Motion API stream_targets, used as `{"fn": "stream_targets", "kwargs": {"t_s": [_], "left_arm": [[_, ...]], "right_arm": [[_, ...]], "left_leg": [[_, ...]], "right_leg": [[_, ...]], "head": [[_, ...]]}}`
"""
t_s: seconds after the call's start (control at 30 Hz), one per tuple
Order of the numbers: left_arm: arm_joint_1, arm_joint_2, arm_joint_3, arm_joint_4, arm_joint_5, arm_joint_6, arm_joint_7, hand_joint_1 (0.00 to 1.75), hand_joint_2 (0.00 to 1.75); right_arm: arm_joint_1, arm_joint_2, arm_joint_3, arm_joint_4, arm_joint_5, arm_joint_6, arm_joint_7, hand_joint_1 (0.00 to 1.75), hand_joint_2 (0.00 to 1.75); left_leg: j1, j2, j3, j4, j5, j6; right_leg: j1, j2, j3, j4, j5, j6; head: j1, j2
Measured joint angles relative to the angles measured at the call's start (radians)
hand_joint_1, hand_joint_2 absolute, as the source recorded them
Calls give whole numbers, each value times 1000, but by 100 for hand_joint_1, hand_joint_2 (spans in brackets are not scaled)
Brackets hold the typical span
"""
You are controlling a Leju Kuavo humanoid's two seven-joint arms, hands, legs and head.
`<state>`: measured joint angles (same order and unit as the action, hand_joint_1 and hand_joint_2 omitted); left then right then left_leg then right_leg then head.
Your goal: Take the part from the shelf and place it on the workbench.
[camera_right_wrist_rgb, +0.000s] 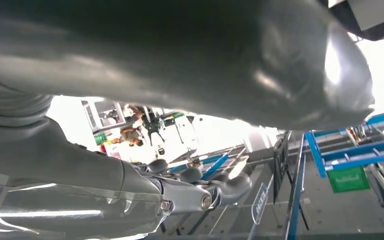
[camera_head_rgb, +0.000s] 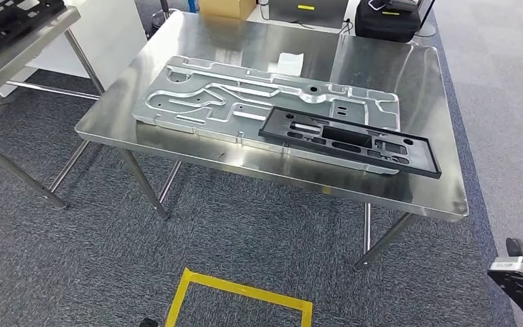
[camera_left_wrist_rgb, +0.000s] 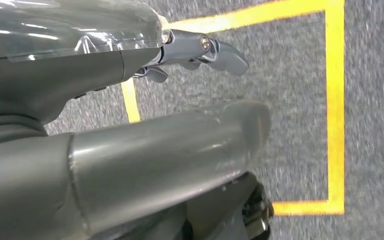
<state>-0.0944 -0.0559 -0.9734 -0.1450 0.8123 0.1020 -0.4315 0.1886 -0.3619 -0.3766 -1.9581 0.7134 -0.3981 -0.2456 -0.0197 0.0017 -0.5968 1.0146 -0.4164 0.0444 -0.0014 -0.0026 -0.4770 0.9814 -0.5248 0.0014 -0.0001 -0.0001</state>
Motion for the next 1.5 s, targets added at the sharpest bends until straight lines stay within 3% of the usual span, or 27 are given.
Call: {"fn": "stream_targets", "kwargs": {"t_s": [0.07,0.13,0.2,0.23,0.27,0.3,0.37,0.43,0.53,0.6,0.7,0.73,0.77,0.8,0.83,0.87,0.93,1.0,1.07,1.1,1.2,1.23,1.27,1.3,1.37,1.43,1.5], "left_arm": [[0,1,0,0,1,0,0,0,0],[1,1,-1,0,3,0,0,0,0],[1,2,-1,0,5,2,0,0,0],[1,2,-1,0,5,2,0,0,0],[1,2,-1,0,5,4,0,0,0],[1,2,-1,0,5,5,1,0,0],[0,3,-1,0,7,7,3,0,0],[-2,3,-1,0,8,8,6,0,0],[-2,3,-1,0,11,11,9,0,0],[-2,2,-1,0,14,11,9,0,0],[-3,2,-1,0,16,14,9,0,0],[-3,2,-1,0,17,14,9,0,0],[-3,2,-1,0,18,14,9,0,0],[-2,2,-1,0,18,14,9,0,0],[-2,2,-1,0,19,15,9,0,0],[-3,2,-1,0,19,15,9,0,0],[-3,0,-1,0,20,16,9,0,0],[-4,-1,-2,0,21,17,8,0,0],[-1,0,-2,0,22,17,8,0,0],[1,1,-3,0,22,17,8,0,0],[2,3,-7,0,22,17,8,0,0],[2,2,-9,0,22,17,8,0,0],[2,3,-11,0,22,17,8,0,0],[2,3,-13,0,22,17,8,0,0],[2,3,-18,0,23,17,8,0,0],[-1,3,-21,0,24,17,7,0,0],[-3,2,-23,0,25,18,6,0,0]], "right_arm": [[9,18,6,0,11,-4,-4,0,0],[22,39,13,0,20,-9,-9,0,0],[37,63,21,0,28,-14,-16,0,0],[44,75,25,0,32,-15,-20,0,0],[51,88,29,1,36,-17,-23,0,0],[56,100,32,2,40,-18,-26,0,0],[67,120,40,5,49,-20,-31,0,0],[73,134,46,8,57,-21,-34,0,0],[79,151,54,15,65,-25,-38,0,0],[84,160,57,22,66,-26,-38,0,0],[89,172,62,32,68,-26,-39,0,0],[91,177,65,36,70,-26,-40,0,0],[93,182,68,40,72,-26,-42,0,0],[94,188,72,43,75,-26,-45,0,0],[95,194,76,47,79,-26,-48,0,0],[96,199,81,50,84,-27,-52,0,0],[96,209,94,53,93,-29,-60,0,0],[99,220,106,56,101,-33,-65,0,0],[106,233,120,61,103,-35,-68,0,0],[108,240,129,65,102,-34,-69,0,0],[113,258,157,76,83,-22,-70,0,0],[114,263,166,83,74,-18,-71,0,0],[114,269,173,90,66,-15,-72,0,0],[116,276,181,99,58,-11,-73,0,0],[119,290,194,116,40,-3,-79,0,0],[122,303,204,131,21,7,-88,0,0],[123,316,216,145,3,16,-98,0,0]], "left_leg": [[2,-1,-8,12,-12,-13],[6,-3,-34,82,-88,-27],[15,-3,-66,203,-177,-39],[20,-3,-72,252,-195,-44],[24,-3,-64,274,-188,-49],[28,-3,-40,261,-162,-53],[34,-3,49,148,-115,-60],[33,-6,126,26,-121,-56],[28,-7,133,-11,-124,-29],[28,-2,117,-15,-104,-6],[23,3,74,-16,-68,13],[20,4,58,-15,-56,15],[17,4,42,-13,-45,16],[14,5,25,-10,-34,16],[11,5,9,-8,-23,16],[10,5,-4,-5,-14,14],[5,4,-21,0,3,8],[4,5,-29,0,22,-2],[4,2,-37,0,30,-14],[5,-1,-46,14,11,-20],[13,-4,-88,162,-130,-37],[16,-4,-98,224,-163,-41],[19,-4,-98,269,-170,-44],[21,-4,-84,283,-153,-47],[27,-3,-7,213,-100,-51],[27,-5,96,73,-105,-48],[24,-7,139,-6,-132,-37]], "right_leg": [[-4,-4,-10,-8,18,-9],[-11,-9,-28,-14,39,-18],[-12,-11,-55,-11,59,-20],[-12,-11,-70,-8,68,-18],[-14,-11,-86,-4,77,-16],[-16,-11,-103,2,85,-12],[-21,-11,-133,19,98,-1],[-22,-11,-152,34,109,12],[-21,-11,-159,34,131,34],[-25,-8,-170,54,101,44],[-27,-5,-214,208,-46,49],[-26,-4,-222,265,-73,50],[-26,-4,-219,299,-73,48],[-24,-4,-200,303,-53,44],[-21,-3,-166,275,-26,38],[-16,-2,-114,218,-5,29],[-4,-2,-3,68,-10,10],[5,-2,48,-17,-28,0],[2,-3,38,-29,-13,-7],[0,-5,27,-31,-1,-13],[-5,-9,-15,-30,35,-25],[-5,-9,-31,-26,45,-24],[-5,-10,-49,-20,55,-23],[-6,-10,-68,-13,64,-20],[-8,-10,-106,7,79,-13],[-8,-10,-134,28,90,-2],[-6,-10,-146,39,103,10]], "head": [[0,0],[-1,0],[-2,0],[-2,0],[-2,0],[-2,0],[-3,0],[-4,0],[-4,0],[-2,0],[3,0],[3,0],[3,0],[3,0],[3,0],[3,0],[3,0],[2,0],[2,0],[1,0],[-4,0],[-5,0],[-5,0],[-6,0],[-7,0],[-8,0],[-7,0]]}}
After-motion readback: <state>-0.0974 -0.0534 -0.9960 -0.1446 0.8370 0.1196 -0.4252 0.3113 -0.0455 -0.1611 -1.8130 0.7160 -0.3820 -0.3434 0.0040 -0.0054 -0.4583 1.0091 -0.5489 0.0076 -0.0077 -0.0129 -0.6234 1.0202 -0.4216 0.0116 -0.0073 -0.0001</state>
